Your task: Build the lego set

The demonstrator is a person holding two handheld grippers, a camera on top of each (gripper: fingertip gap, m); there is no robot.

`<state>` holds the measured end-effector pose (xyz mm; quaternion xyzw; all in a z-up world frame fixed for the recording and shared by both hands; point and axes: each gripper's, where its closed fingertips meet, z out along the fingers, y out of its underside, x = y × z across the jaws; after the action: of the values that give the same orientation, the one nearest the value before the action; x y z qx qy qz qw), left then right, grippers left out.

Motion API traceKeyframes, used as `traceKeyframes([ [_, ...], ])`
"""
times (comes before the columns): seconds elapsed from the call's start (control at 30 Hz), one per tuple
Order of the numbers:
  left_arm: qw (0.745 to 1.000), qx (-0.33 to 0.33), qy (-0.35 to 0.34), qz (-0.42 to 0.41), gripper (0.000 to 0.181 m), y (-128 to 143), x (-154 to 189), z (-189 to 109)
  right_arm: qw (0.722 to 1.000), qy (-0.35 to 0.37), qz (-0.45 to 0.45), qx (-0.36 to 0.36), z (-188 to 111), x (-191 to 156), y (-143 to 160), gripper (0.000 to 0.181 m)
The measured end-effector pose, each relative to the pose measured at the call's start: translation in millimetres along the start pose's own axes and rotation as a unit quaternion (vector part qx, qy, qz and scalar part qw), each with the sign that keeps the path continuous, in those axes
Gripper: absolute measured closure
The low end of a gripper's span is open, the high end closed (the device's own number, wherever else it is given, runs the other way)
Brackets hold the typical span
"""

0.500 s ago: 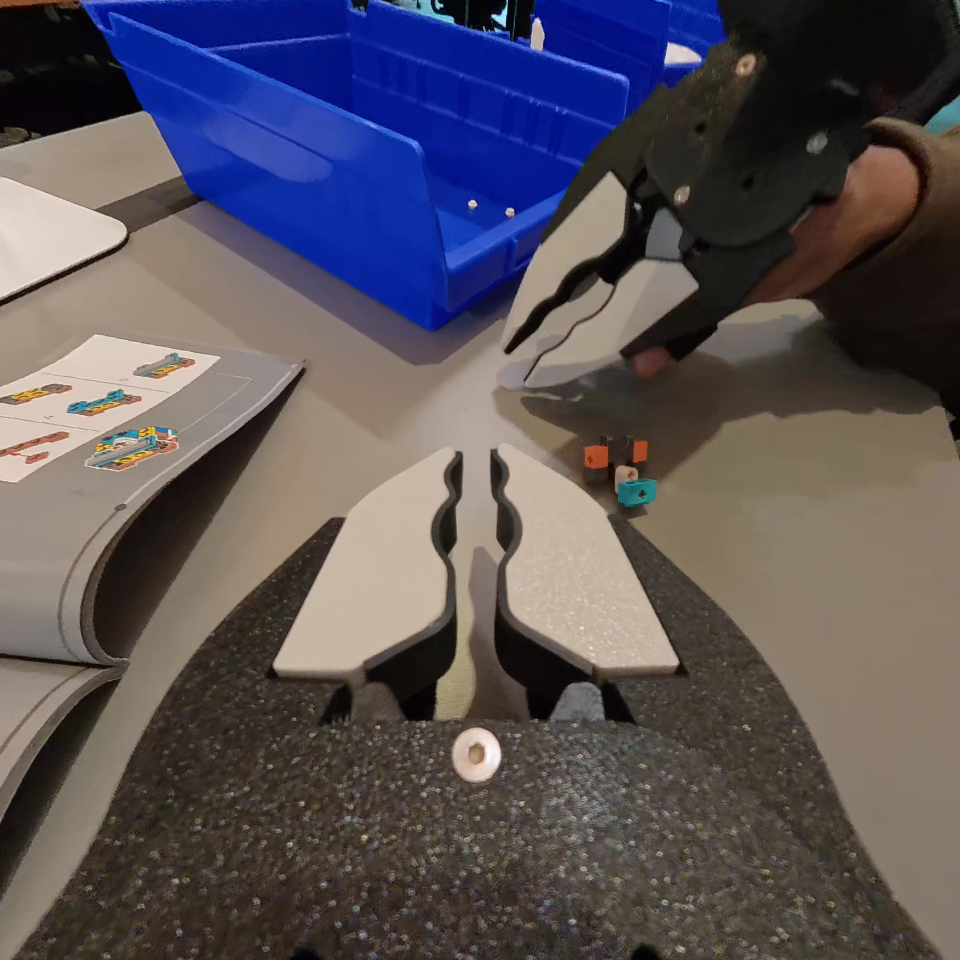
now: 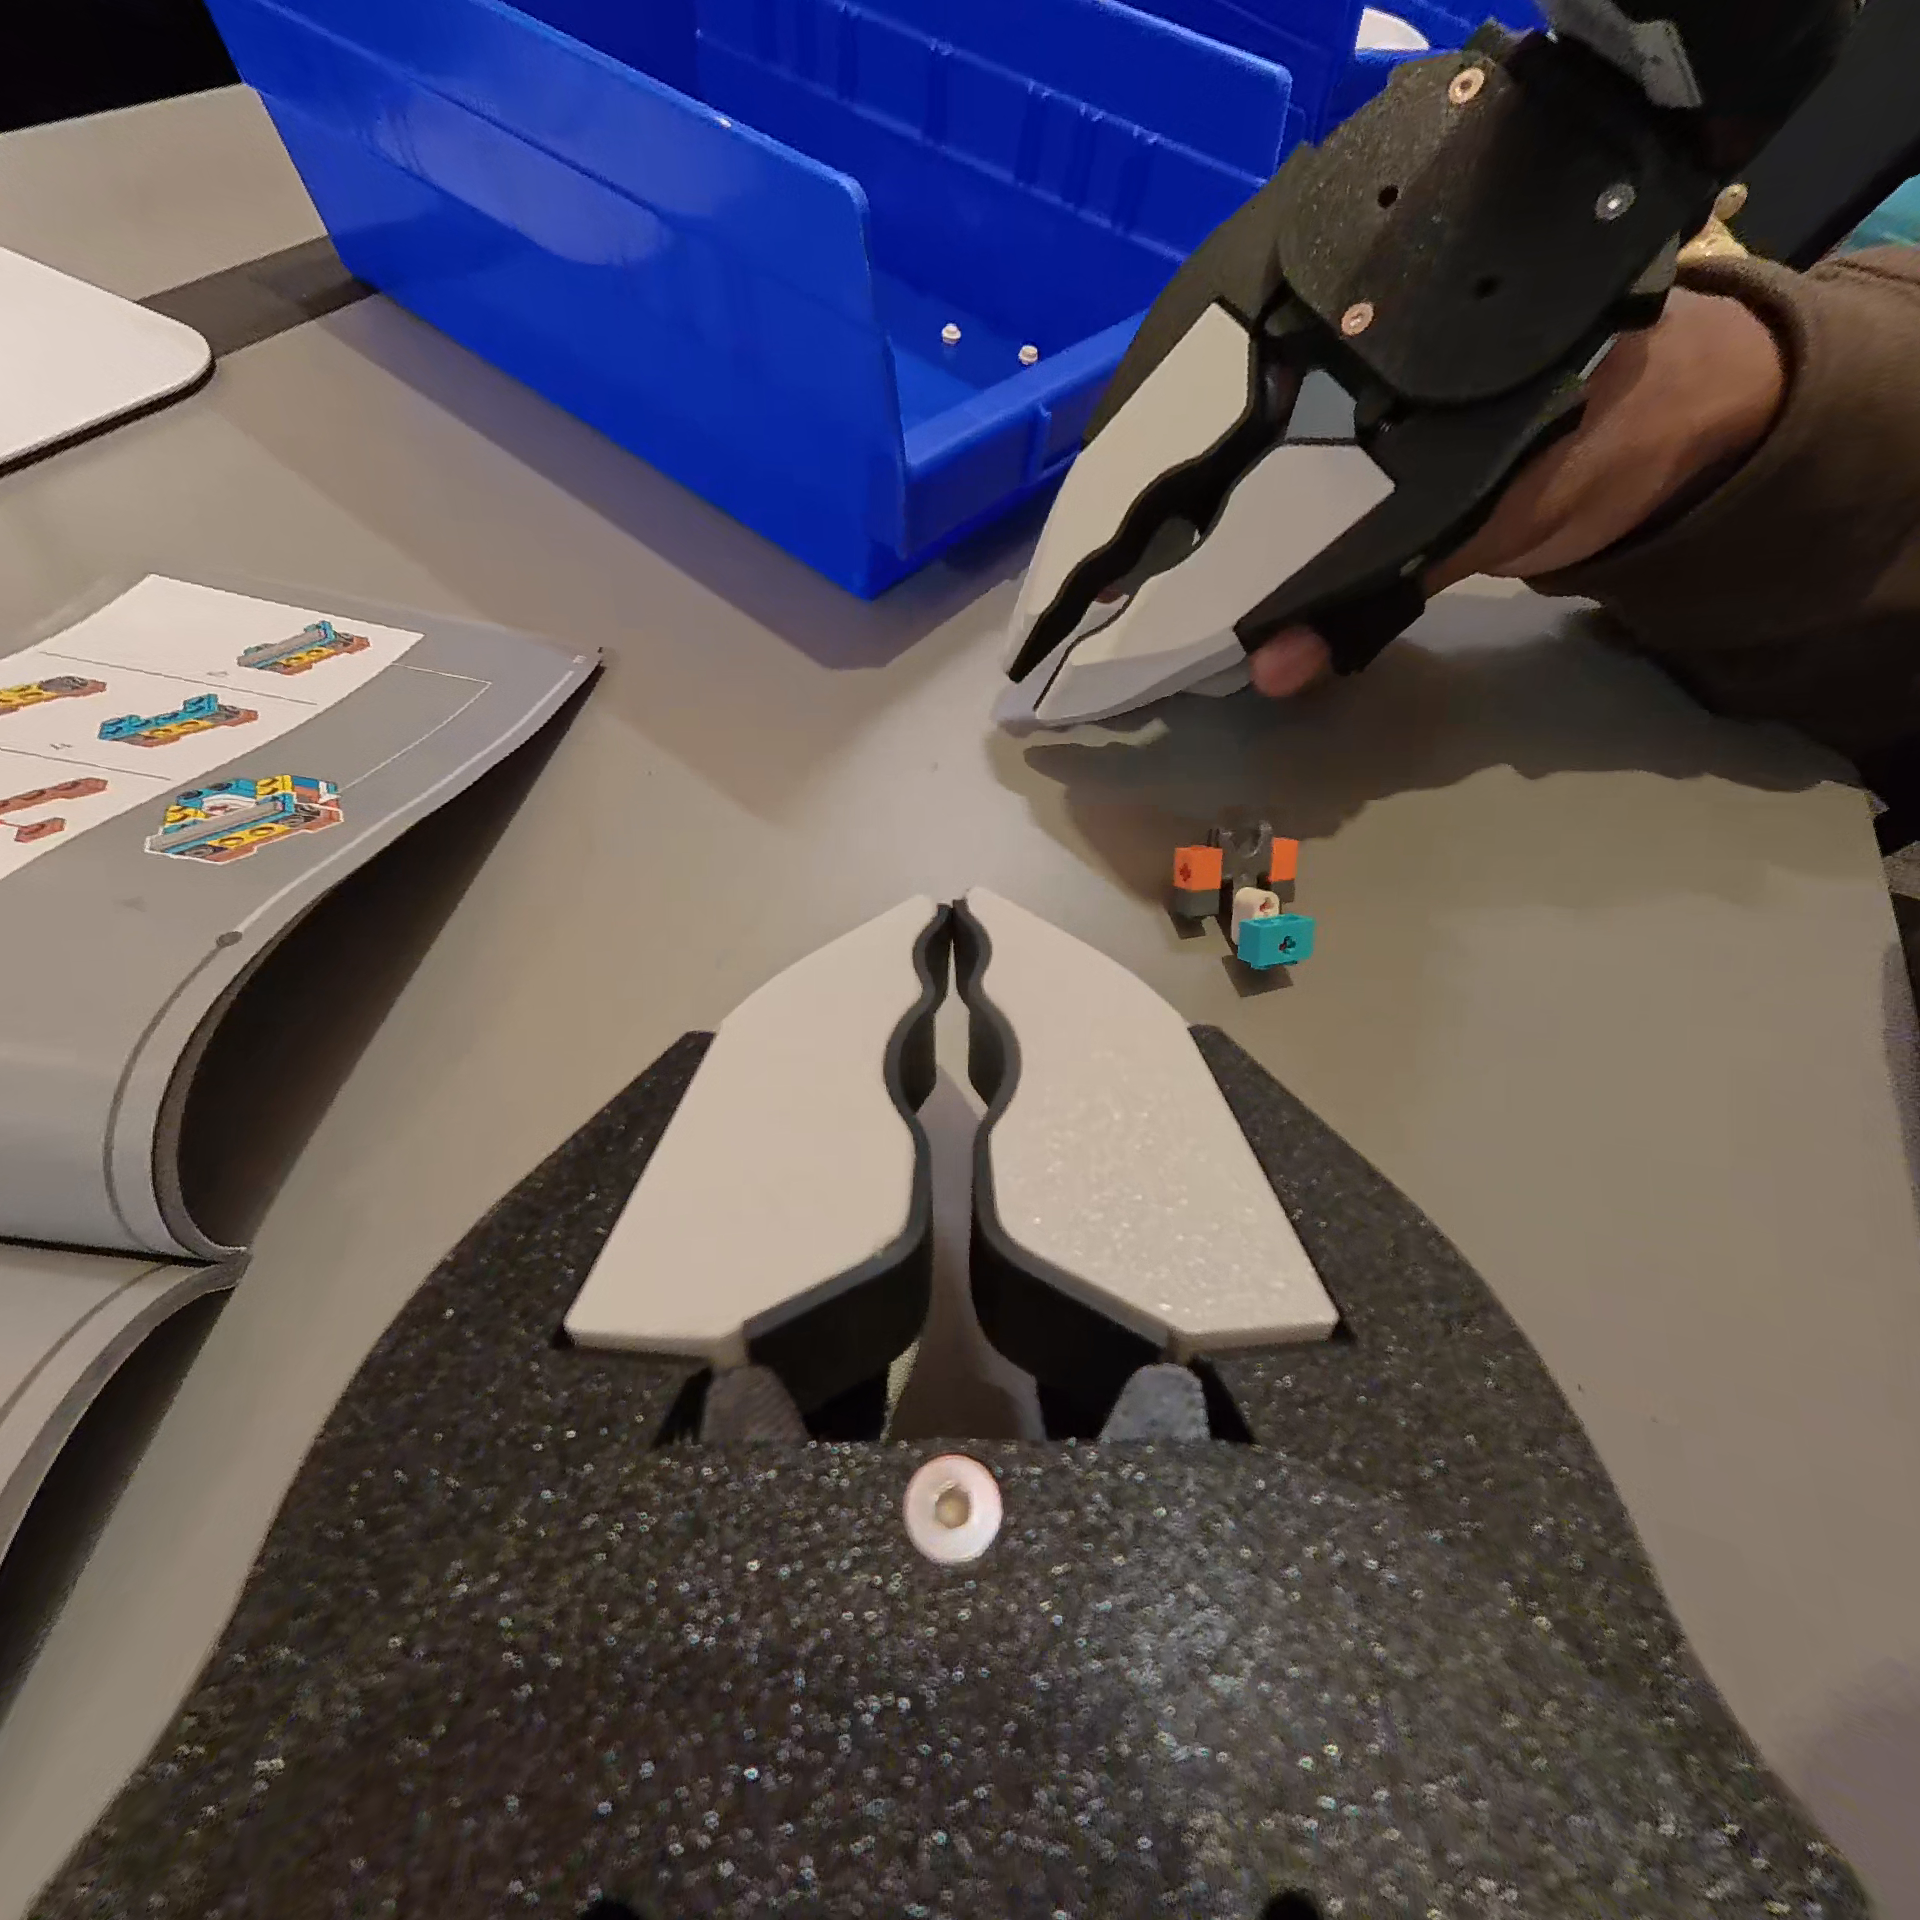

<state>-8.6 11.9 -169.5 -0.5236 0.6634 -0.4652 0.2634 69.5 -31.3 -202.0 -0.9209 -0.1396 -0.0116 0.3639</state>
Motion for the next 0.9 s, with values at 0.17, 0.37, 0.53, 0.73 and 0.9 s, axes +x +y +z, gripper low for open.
traceKeyframes([
  [0.17, 1.0, -0.005, 0.004, -0.001, 0.181, 1.1, 0.9, 0.8, 1.0, -0.003, 0.01, 0.014, -2.1, 2.0, -3.2, 0.171],
  [0.37, 1.0, 0.002, 0.012, -0.017, 0.181, -0.3, -0.7, -0.5, 0.999, -0.012, 0.019, 0.03, 0.7, 3.2, -4.8, 0.172],
  [0.53, 0.999, 0.008, 0.017, -0.03, 0.181, -1.6, -2.1, -1.9, 0.998, -0.022, 0.034, 0.046, 3.8, 4.3, -5.4, 0.172],
  [0.73, 0.999, 0.005, 0.019, -0.029, 0.181, -0.9, -1.2, -1.4, 0.997, -0.031, 0.041, 0.051, 5.0, 4.1, -4.5, 0.172],
  [0.9, 0.999, 0.006, 0.02, -0.032, 0.181, -1.0, -1.7, -1.5, 0.998, -0.031, 0.038, 0.046, 5.8, 3.3, -3.1, 0.172],
])
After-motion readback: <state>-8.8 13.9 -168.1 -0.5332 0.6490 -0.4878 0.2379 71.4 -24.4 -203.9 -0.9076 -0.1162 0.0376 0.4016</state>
